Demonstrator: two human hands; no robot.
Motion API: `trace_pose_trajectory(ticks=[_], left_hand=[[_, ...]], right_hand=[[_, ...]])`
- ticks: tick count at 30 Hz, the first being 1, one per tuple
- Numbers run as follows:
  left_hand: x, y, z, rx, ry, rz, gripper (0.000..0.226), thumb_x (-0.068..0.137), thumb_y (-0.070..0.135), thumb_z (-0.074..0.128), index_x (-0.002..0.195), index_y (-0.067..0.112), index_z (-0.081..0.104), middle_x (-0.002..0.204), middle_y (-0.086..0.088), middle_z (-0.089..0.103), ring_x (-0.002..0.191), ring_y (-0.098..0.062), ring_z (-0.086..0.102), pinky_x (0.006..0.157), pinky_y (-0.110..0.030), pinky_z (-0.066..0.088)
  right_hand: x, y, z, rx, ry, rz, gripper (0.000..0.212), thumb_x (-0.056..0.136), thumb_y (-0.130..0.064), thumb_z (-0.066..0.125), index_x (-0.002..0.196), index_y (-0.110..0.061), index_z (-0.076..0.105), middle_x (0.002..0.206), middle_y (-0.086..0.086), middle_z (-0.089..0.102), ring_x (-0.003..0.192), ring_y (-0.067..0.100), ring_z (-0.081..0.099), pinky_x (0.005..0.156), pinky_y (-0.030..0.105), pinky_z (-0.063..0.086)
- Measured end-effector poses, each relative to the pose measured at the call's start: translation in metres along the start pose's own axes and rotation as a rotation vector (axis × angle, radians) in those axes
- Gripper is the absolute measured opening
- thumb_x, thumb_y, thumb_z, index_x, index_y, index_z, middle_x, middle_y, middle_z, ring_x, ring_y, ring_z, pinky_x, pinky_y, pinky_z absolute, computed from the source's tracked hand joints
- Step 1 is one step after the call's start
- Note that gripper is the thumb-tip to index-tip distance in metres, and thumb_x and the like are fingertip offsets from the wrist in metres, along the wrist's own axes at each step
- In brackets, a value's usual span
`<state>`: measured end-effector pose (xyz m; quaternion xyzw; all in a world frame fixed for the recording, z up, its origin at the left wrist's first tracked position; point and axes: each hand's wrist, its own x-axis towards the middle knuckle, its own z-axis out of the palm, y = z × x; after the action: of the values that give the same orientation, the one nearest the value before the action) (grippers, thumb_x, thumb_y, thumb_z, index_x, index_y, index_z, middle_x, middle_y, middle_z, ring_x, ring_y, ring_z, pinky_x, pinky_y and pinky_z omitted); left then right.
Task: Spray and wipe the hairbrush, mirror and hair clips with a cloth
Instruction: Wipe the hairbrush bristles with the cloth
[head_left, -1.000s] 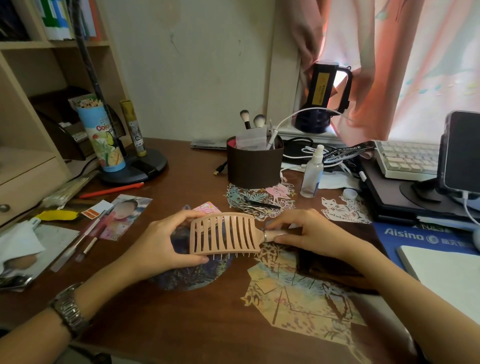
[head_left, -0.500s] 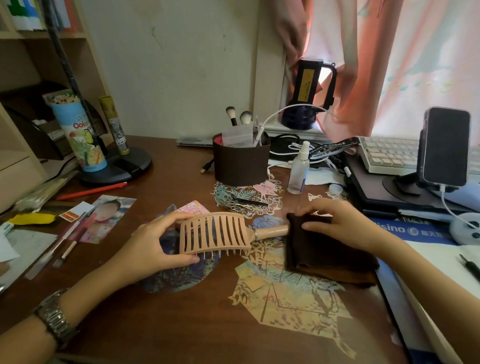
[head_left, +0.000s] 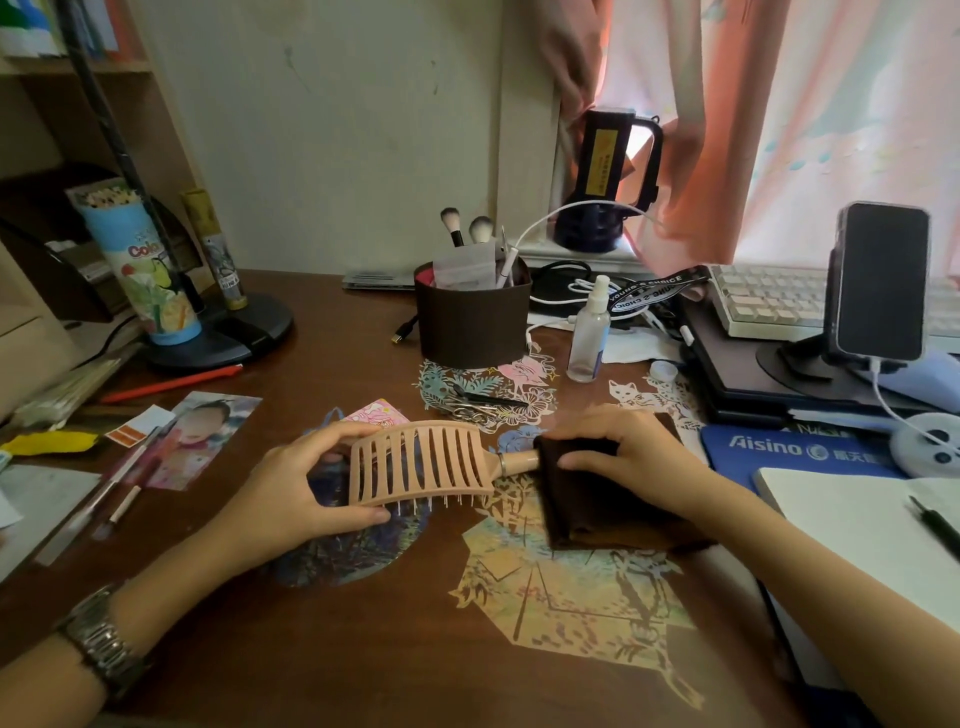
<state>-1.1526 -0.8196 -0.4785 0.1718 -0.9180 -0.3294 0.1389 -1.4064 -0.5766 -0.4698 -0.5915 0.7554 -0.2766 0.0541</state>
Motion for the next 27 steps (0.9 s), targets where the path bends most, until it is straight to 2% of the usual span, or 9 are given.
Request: trace_pose_trajectory(ticks=[4, 9, 13, 18, 21, 24, 27], left_hand=[[0.000, 0.000, 0.000, -0.007, 0.003, 0.004, 0.077, 0.053, 0.057, 0.077, 0.123, 0.043, 0.049, 0.113, 0.025, 0.060, 0.107, 0.016, 0.053, 0.080, -0.011, 0.045], [0.000, 0.000, 0.000, -0.018, 0.002, 0.008, 0.076, 0.052, 0.061, 0.077, 0.121, 0.048, 0.048, 0.113, 0.025, 0.061, 0.107, 0.013, 0.054, 0.088, -0.018, 0.047], [0.000, 0.000, 0.000, -0.030, 0.000, 0.001, 0.081, 0.042, 0.083, 0.066, 0.116, 0.056, 0.046, 0.111, 0.029, 0.059, 0.105, 0.014, 0.054, 0.083, -0.015, 0.046], [-0.001, -0.001, 0.003, -0.022, 0.024, 0.006, 0.072, 0.048, 0.069, 0.071, 0.114, 0.054, 0.047, 0.110, 0.027, 0.059, 0.103, 0.012, 0.056, 0.084, -0.018, 0.049], [-0.002, 0.001, 0.004, -0.025, 0.023, 0.007, 0.072, 0.049, 0.067, 0.071, 0.115, 0.054, 0.046, 0.113, 0.028, 0.058, 0.104, 0.010, 0.056, 0.085, -0.018, 0.049], [-0.003, 0.001, 0.004, -0.032, 0.022, 0.010, 0.071, 0.049, 0.067, 0.070, 0.114, 0.055, 0.045, 0.113, 0.029, 0.057, 0.106, 0.015, 0.052, 0.084, -0.016, 0.048], [-0.002, 0.001, 0.004, -0.039, 0.027, 0.005, 0.071, 0.048, 0.068, 0.070, 0.113, 0.055, 0.046, 0.113, 0.029, 0.057, 0.106, 0.012, 0.054, 0.084, -0.015, 0.047]], right_hand=[[0.012, -0.015, 0.009, 0.005, -0.045, -0.041, 0.034, 0.086, -0.024, 0.067, 0.120, -0.023, 0.065, 0.115, -0.011, 0.064, 0.106, -0.003, 0.052, 0.091, 0.002, 0.034], [0.021, -0.028, 0.021, 0.047, -0.034, -0.097, 0.034, 0.085, -0.025, 0.068, 0.120, -0.023, 0.066, 0.115, -0.007, 0.067, 0.106, 0.000, 0.057, 0.096, 0.015, 0.043], [0.023, -0.034, 0.027, 0.047, -0.012, -0.128, 0.034, 0.086, -0.023, 0.066, 0.121, -0.021, 0.065, 0.115, -0.006, 0.067, 0.106, 0.000, 0.056, 0.095, 0.013, 0.042], [0.021, -0.028, 0.022, 0.060, -0.020, -0.144, 0.031, 0.087, -0.025, 0.066, 0.117, -0.022, 0.067, 0.113, -0.007, 0.068, 0.105, -0.001, 0.059, 0.094, 0.012, 0.043], [0.018, -0.022, 0.017, 0.058, -0.033, -0.118, 0.031, 0.086, -0.025, 0.066, 0.117, -0.023, 0.067, 0.115, -0.010, 0.067, 0.107, -0.003, 0.057, 0.093, 0.009, 0.041], [0.017, -0.019, 0.009, 0.078, -0.080, -0.055, 0.030, 0.088, -0.027, 0.064, 0.118, -0.027, 0.066, 0.111, -0.019, 0.064, 0.104, -0.010, 0.055, 0.088, 0.004, 0.038], [0.020, -0.019, 0.000, 0.102, -0.135, 0.059, 0.026, 0.092, -0.032, 0.059, 0.117, -0.031, 0.062, 0.107, -0.024, 0.060, 0.098, -0.014, 0.053, 0.082, 0.002, 0.038]])
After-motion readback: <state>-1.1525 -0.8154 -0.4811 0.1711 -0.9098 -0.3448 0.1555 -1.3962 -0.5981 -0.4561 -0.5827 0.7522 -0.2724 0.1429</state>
